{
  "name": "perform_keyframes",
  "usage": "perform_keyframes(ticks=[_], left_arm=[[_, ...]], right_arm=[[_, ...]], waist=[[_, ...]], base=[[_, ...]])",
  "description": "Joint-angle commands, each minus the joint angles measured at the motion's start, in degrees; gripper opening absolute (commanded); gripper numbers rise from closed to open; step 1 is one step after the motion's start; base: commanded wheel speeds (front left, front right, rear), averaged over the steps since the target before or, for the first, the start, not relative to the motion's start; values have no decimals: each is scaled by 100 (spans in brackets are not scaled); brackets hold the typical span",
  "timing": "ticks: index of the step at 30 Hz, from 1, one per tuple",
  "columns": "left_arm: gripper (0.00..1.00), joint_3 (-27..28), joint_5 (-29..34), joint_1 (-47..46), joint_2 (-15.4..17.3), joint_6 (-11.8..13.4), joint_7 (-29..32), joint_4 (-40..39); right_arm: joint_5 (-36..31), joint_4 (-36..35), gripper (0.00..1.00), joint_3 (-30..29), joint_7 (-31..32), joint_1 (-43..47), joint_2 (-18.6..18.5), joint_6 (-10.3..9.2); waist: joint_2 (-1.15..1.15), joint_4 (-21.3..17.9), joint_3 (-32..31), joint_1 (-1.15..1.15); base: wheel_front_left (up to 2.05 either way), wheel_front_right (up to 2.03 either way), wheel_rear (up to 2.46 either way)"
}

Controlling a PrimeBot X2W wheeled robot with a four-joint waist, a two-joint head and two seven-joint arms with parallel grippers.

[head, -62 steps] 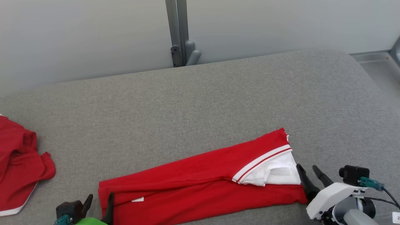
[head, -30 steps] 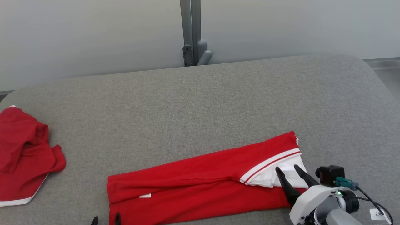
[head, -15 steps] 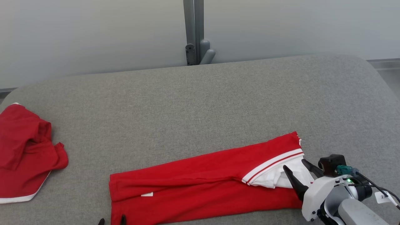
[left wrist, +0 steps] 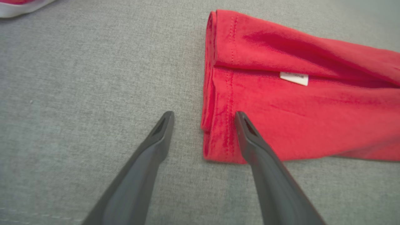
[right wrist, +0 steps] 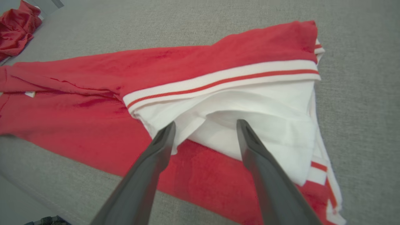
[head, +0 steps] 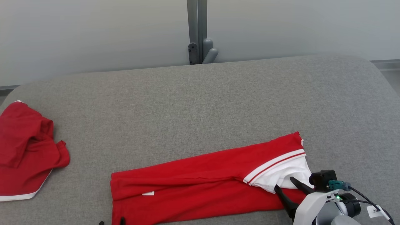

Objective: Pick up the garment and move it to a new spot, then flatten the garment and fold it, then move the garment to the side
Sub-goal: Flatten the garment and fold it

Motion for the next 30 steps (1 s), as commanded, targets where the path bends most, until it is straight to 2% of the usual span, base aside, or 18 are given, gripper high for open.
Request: perform_keyframes(ticks=[1, 5, 6, 7, 8, 10, 11, 21, 30], left_arm=[[100, 22, -20, 8, 9, 28, 1, 16], [100, 23, -30, -42, 10, 22, 1, 41], [100, 22, -23, -59, 10, 21, 1, 46], [100, 21, -22, -74, 9, 20, 1, 51], [100, 18, -18, -90, 9, 18, 1, 57], [100, 3, -8, -119, 9, 14, 1, 60], [100, -4, -5, -122, 9, 13, 1, 61], [100, 61, 18, -39, 10, 28, 4, 86], [100, 60, 31, -44, 10, 23, 1, -8]], right_arm=[[50, -22, 100, -13, 28, 44, 4, -7], [130, -83, 97, -61, 85, 137, 151, -7], [116, -88, 87, -79, 95, 129, 162, -7], [128, -86, 75, -116, 88, 129, 192, -7], [170, -77, 56, -147, 84, 139, 237, -7], [182, -46, 26, -181, 93, 150, 307, -7], [235, -28, 0, -211, 100, 162, 346, -7], [495, -58, 0, -525, -139, 364, 536, -7], [681, -436, 0, -421, -280, 803, 663, -7]], waist=[[0, -11, 7, 0], [0, -46, 33, 0], [0, -49, 41, 0], [0, -49, 48, 0], [0, -48, 54, 0], [0, -36, 68, 0], [0, -30, 75, 0], [0, -19, 114, 0], [0, -298, 77, 0]], base=[[0, 0, 0], [0, 0, 0], [0, 0, 0], [0, 0, 0], [0, 0, 0], [0, 0, 0], [0, 0, 0], [0, 0, 0], [0, 0, 0]])
